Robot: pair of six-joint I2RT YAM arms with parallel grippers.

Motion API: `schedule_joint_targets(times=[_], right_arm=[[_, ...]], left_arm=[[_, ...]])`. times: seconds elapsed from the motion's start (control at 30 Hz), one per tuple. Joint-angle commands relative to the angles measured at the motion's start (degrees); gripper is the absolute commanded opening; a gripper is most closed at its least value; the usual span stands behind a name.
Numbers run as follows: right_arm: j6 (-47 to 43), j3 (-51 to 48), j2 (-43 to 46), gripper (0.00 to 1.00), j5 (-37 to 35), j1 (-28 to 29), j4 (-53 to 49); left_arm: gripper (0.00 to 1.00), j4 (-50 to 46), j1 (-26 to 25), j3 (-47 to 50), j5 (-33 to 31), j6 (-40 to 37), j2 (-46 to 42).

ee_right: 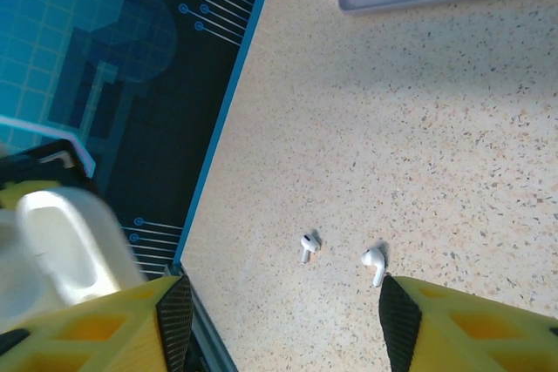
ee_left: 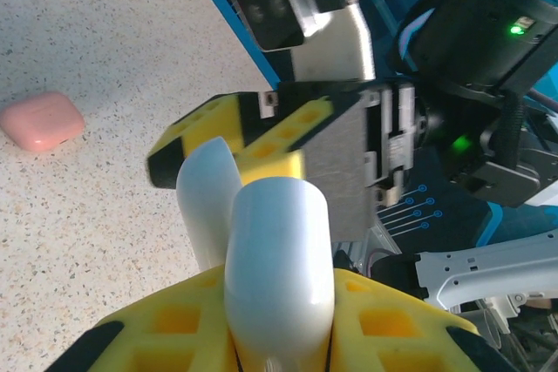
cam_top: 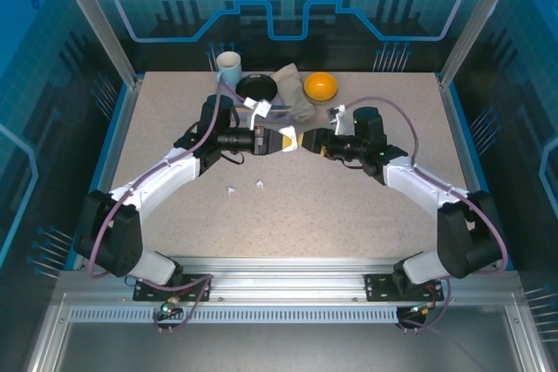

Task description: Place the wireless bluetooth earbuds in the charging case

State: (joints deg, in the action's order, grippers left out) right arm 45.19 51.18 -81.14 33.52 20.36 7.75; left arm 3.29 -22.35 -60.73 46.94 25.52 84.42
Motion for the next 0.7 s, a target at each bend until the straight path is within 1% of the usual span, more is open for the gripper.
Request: schedule_joint_targets(times=[0.0, 0.13, 0.3, 0.4, 0.47, 0.67], right_arm=[[-0.33, -2.29, 5.62, 0.62, 2.63, -2.19, -1.57], [-1.26, -2.77, 6.60, 0.60, 6.40, -2.52, -0.85], [-1.40, -1.62, 4.24, 0.53, 10.85, -2.00, 2.38], [-1.77, -1.16, 2.84, 0.50, 11.64, -1.55, 2.51], [-1.90, 0.79, 2.26, 0.49, 11.66, -1.21, 2.47], [-1.49, 1.79, 0.82, 0.46, 11.43, -0.24, 3.41]], left_arm=[[0.09, 2.29, -0.13, -1.40, 1.97, -0.04, -0.57], [0.09, 3.04, -0.07, -1.96, 2.72, 0.63, -0.07], [0.09, 4.39, -0.11, -2.46, 3.57, 1.69, 0.11], [0.09, 5.21, -0.13, -2.44, 3.95, 2.47, 0.18], [0.09, 5.63, -0.11, -2.35, 3.91, 2.76, 0.29], [0.09, 6.20, -0.11, -2.37, 4.13, 3.22, 0.50]])
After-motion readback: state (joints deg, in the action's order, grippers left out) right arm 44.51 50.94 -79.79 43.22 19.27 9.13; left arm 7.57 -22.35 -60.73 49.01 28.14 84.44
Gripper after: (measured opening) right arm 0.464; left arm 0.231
